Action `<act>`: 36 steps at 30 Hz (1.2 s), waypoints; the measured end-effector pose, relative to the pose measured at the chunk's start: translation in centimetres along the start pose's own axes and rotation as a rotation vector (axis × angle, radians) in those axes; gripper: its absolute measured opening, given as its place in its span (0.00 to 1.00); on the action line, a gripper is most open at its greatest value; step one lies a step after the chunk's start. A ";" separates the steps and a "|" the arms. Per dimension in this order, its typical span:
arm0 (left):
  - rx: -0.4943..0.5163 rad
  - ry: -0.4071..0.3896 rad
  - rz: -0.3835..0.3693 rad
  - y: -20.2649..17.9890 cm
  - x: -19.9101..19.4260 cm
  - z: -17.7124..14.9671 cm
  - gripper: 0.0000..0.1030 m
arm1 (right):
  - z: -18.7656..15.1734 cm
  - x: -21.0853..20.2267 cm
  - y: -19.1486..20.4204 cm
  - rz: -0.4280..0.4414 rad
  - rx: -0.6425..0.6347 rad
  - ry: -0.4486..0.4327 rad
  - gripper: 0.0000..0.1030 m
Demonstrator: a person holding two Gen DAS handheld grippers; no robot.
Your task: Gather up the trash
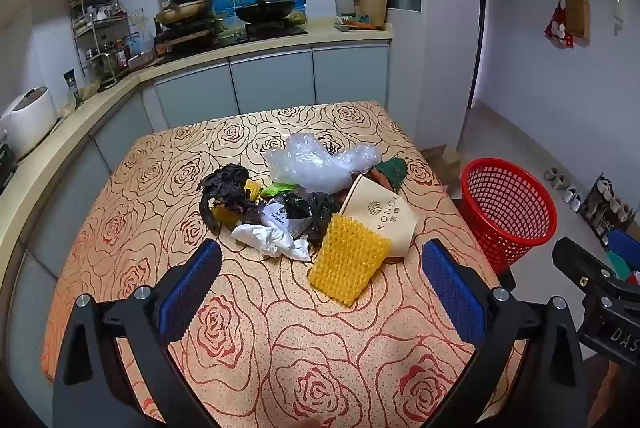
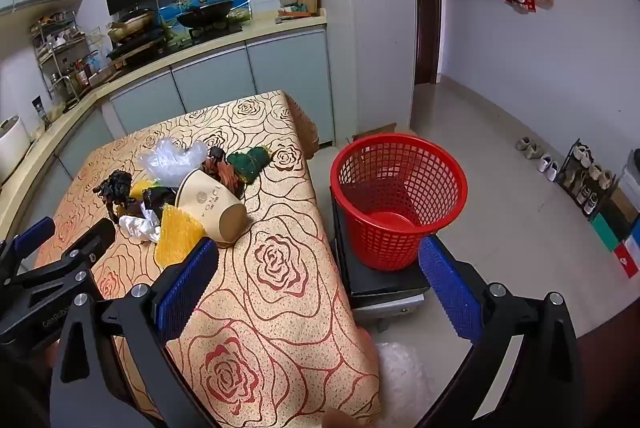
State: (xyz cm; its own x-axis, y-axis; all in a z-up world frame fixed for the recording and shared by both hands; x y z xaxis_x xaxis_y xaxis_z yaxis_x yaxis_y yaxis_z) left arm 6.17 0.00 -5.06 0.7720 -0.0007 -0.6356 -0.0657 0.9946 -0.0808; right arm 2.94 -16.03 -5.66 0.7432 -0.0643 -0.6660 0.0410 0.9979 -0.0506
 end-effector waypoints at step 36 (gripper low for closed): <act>-0.037 -0.050 -0.011 1.0 -0.8 1.4 0.94 | 1.8 -1.1 0.0 -0.024 -0.015 -0.076 0.95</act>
Point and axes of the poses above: each gripper's, at about its wrist camera, not at the fingertips, and x roughly the way its jaws point, y to its left, z to its top, the point moved 8 cm from there along x, roughly the way its jaws point, and after that the axes turned 11 degrees about -x, right-handed, at the moved point
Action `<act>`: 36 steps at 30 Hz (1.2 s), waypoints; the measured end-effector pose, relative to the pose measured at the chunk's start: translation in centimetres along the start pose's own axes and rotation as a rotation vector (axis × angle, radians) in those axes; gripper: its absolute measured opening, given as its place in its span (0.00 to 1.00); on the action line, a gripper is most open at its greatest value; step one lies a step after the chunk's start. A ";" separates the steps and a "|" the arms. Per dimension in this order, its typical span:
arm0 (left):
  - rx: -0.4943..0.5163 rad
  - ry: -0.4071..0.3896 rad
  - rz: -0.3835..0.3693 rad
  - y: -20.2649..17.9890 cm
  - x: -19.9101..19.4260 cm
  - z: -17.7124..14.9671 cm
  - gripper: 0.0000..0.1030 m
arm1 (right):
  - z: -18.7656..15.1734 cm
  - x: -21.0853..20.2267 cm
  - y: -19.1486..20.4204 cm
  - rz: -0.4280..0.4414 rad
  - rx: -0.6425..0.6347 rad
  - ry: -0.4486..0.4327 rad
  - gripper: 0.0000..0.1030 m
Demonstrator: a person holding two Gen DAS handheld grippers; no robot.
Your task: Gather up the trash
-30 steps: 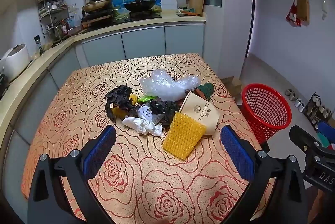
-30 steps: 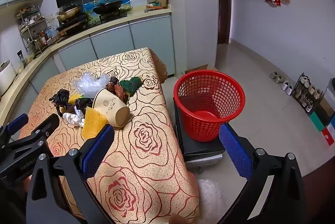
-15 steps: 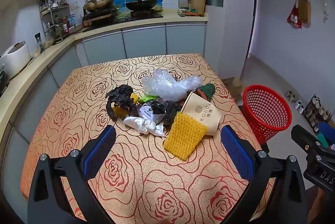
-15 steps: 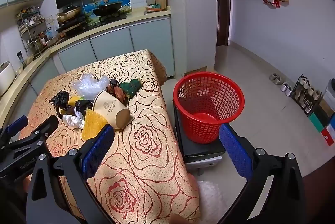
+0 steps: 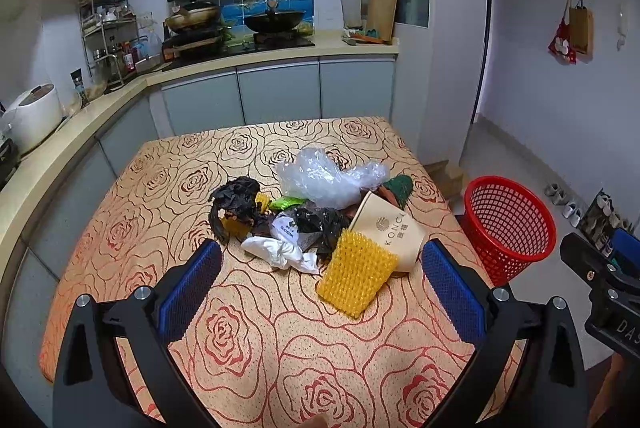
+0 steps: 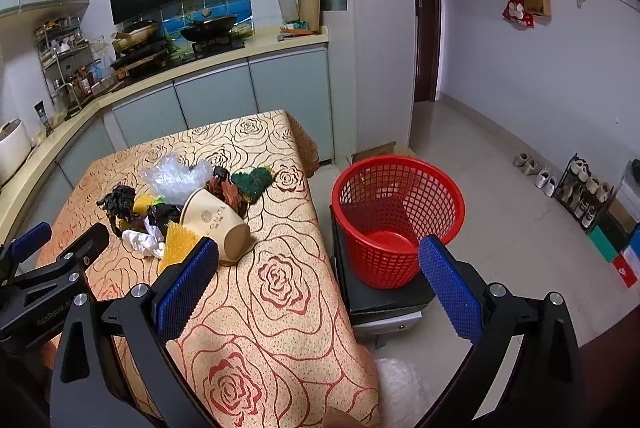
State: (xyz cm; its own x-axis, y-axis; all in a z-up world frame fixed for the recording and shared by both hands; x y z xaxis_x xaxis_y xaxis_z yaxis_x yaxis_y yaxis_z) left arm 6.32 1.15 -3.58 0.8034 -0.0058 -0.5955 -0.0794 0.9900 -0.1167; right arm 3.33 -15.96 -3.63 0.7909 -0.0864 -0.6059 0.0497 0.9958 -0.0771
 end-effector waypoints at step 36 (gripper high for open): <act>-0.027 -0.030 0.007 1.0 -1.1 0.7 0.94 | 0.7 -1.2 0.4 -0.002 -0.016 -0.047 0.95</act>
Point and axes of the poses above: each gripper's, at about its wrist camera, not at the fingertips, and x roughly the way its jaws point, y to its left, z to its top, the point moved 8 cm from there along x, roughly the way its jaws point, and after that the axes turned 11 degrees about -x, right-handed, at the moved point
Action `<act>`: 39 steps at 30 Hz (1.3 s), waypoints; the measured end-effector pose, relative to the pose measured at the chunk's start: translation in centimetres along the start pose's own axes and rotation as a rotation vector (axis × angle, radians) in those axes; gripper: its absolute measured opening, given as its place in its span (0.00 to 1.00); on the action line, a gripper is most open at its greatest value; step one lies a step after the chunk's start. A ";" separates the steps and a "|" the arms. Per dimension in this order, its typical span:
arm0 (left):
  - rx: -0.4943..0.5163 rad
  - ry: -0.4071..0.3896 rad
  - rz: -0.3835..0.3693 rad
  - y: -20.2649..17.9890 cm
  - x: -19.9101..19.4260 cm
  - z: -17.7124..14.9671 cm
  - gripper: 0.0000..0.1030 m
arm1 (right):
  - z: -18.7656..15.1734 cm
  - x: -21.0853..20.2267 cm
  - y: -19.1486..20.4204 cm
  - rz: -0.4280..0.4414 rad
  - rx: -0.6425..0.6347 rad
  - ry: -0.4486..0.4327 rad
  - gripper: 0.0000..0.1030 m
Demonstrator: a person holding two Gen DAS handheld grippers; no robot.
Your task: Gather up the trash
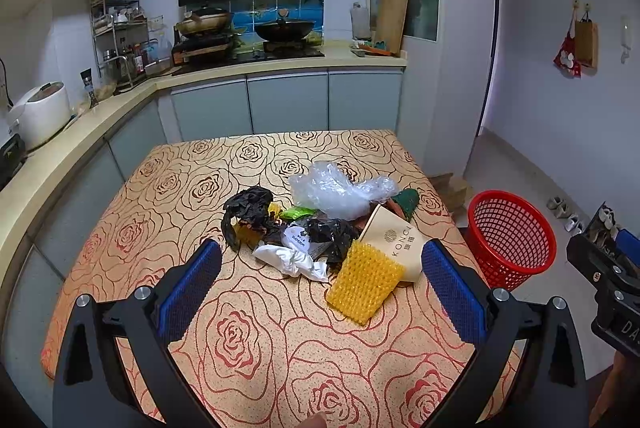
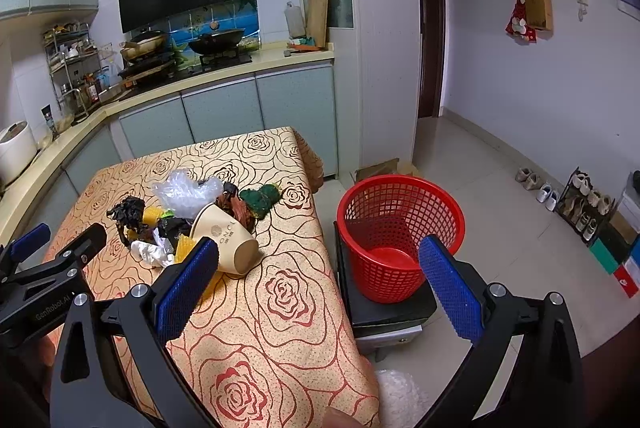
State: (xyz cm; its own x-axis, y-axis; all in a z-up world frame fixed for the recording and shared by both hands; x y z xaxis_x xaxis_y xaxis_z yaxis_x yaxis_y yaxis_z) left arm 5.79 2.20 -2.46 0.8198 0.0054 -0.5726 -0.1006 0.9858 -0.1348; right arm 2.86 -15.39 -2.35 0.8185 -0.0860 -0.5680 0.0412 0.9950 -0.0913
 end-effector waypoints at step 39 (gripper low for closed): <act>-0.014 0.009 0.007 0.9 0.5 -0.6 0.94 | -0.1 -0.2 0.1 0.005 0.006 -0.005 0.95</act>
Point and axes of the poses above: each gripper's, at about its wrist camera, not at the fingertips, and x roughly the way its jaws point, y to its left, z to its top, the point moved 8 cm from there along x, roughly the way its jaws point, and after that the axes turned 11 degrees about -x, right-handed, at the moved point
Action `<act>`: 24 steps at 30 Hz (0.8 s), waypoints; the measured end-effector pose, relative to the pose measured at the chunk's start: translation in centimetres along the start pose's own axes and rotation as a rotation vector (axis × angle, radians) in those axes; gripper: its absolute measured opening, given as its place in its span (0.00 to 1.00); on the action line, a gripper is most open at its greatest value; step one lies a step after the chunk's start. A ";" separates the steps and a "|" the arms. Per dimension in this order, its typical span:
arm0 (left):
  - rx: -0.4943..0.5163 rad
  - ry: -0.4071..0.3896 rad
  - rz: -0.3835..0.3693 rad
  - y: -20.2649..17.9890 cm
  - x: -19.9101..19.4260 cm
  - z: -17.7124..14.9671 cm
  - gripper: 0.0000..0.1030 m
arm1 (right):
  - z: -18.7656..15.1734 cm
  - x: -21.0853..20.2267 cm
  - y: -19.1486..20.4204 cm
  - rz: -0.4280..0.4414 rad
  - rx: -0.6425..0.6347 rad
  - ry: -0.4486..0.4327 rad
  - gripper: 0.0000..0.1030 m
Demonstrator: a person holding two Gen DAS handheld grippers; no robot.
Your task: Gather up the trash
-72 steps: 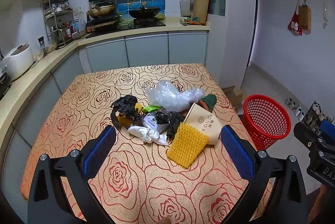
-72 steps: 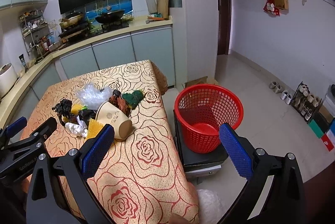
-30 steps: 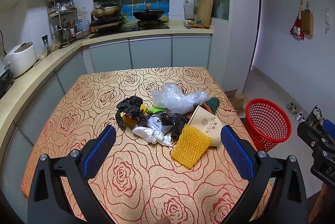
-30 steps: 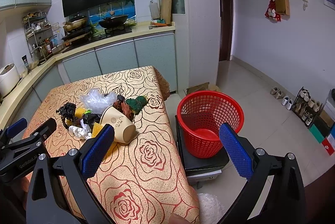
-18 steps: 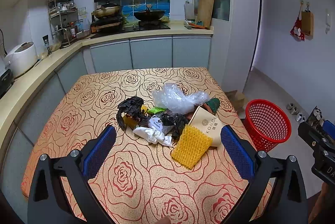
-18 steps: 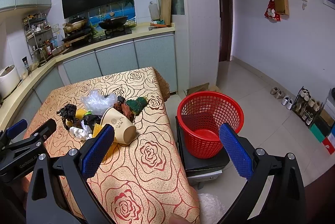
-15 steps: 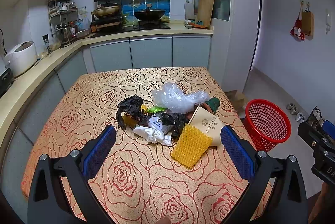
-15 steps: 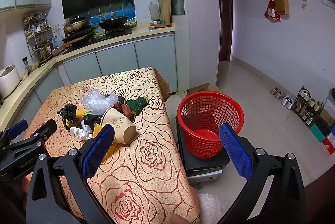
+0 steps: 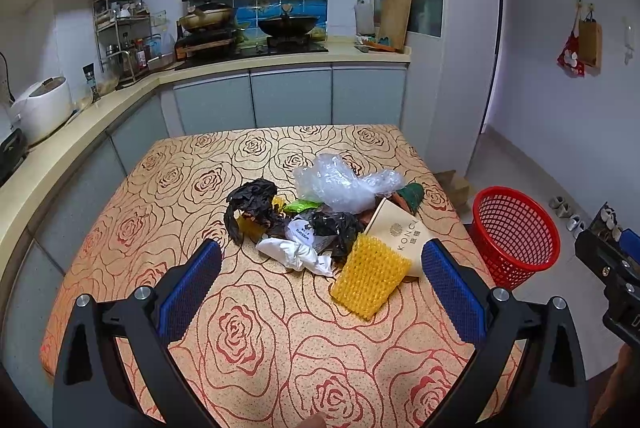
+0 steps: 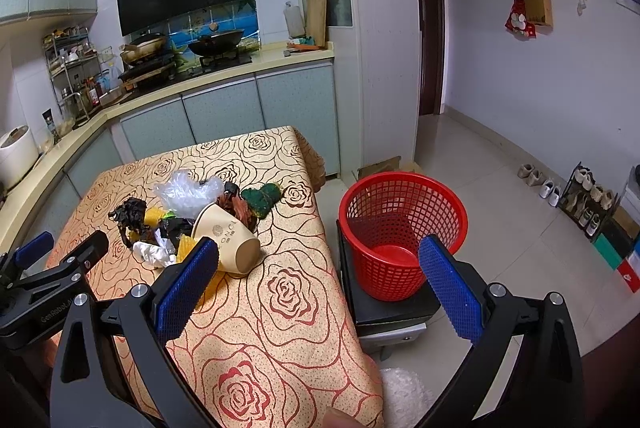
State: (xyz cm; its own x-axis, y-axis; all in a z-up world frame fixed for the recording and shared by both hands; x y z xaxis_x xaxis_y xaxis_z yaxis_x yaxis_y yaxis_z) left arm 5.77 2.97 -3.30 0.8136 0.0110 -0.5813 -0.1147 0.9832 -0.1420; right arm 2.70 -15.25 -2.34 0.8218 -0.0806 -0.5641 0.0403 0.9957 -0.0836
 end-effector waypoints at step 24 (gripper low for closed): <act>-0.050 0.048 0.099 6.8 3.5 -1.4 0.94 | -1.5 3.5 3.6 0.065 -0.065 0.058 0.95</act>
State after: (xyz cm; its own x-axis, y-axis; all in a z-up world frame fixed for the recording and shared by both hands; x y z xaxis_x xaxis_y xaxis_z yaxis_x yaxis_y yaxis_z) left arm 7.04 9.49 -7.45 0.7691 0.0974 -0.6316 -0.2224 0.9673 -0.1217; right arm 4.84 -12.06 -5.83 0.7869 -0.0203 -0.6168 -0.0506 0.9940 -0.0972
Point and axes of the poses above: each gripper's, at about its wrist camera, not at the fingertips, and x roughly the way its jaws point, y to its left, z to its top, the point moved 8 cm from there along x, roughly the way its jaws point, and after that the axes turned 11 degrees about -x, right-handed, at the moved point
